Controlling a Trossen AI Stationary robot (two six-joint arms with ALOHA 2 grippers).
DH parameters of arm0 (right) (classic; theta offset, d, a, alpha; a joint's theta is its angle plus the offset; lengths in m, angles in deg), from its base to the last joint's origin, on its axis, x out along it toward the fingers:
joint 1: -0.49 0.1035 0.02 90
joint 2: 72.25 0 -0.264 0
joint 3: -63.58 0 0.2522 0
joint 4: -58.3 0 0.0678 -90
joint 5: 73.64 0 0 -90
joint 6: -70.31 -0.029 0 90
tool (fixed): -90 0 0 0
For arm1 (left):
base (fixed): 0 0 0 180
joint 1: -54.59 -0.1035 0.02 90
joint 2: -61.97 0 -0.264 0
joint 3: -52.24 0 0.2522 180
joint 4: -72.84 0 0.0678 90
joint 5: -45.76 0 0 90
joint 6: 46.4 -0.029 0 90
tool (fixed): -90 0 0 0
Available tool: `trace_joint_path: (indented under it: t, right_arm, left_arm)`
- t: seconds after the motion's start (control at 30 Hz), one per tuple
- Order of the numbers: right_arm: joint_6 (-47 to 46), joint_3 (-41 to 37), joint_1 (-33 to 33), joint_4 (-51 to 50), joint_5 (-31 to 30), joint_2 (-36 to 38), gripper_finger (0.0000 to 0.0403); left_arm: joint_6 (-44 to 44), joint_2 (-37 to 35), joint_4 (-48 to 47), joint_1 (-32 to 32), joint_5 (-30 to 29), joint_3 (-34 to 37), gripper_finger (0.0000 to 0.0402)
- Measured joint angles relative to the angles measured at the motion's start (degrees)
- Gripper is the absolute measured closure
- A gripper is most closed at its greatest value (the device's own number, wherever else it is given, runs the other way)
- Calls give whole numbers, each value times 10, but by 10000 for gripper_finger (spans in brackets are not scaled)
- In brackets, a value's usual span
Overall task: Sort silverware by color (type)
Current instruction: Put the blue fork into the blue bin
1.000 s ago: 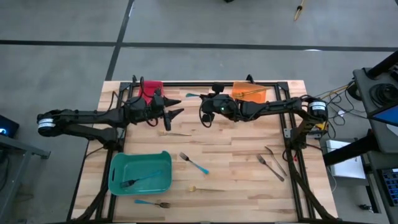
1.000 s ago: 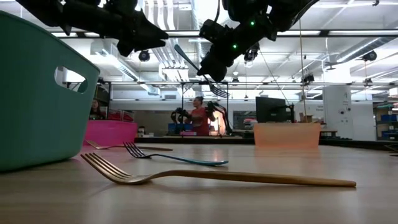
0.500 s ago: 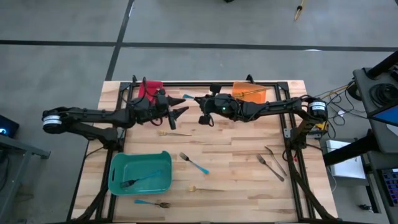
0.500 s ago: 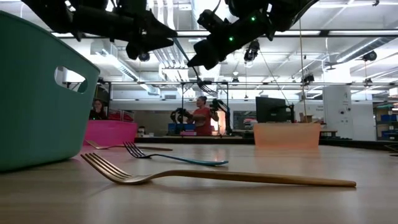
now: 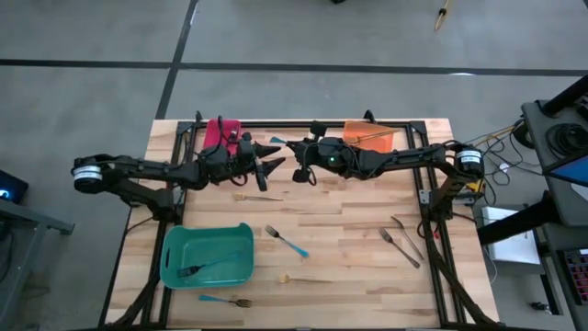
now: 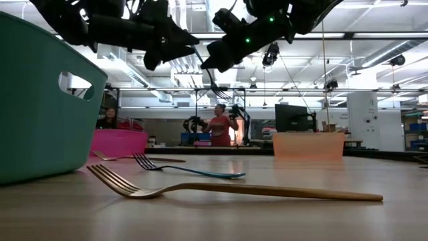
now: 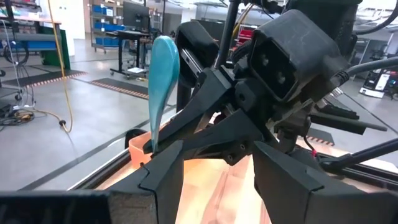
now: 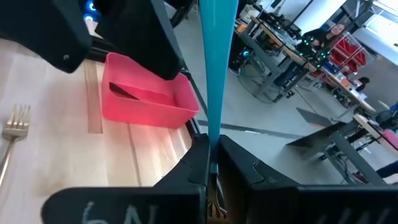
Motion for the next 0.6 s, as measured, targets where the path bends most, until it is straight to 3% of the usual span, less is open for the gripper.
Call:
trace_joint_path:
  t: [0.6]
  right_arm:
    - [34, 0, 1, 23, 0, -9, 391]
  left_arm:
    - [-12, 1, -2, 0, -2, -35, 232]
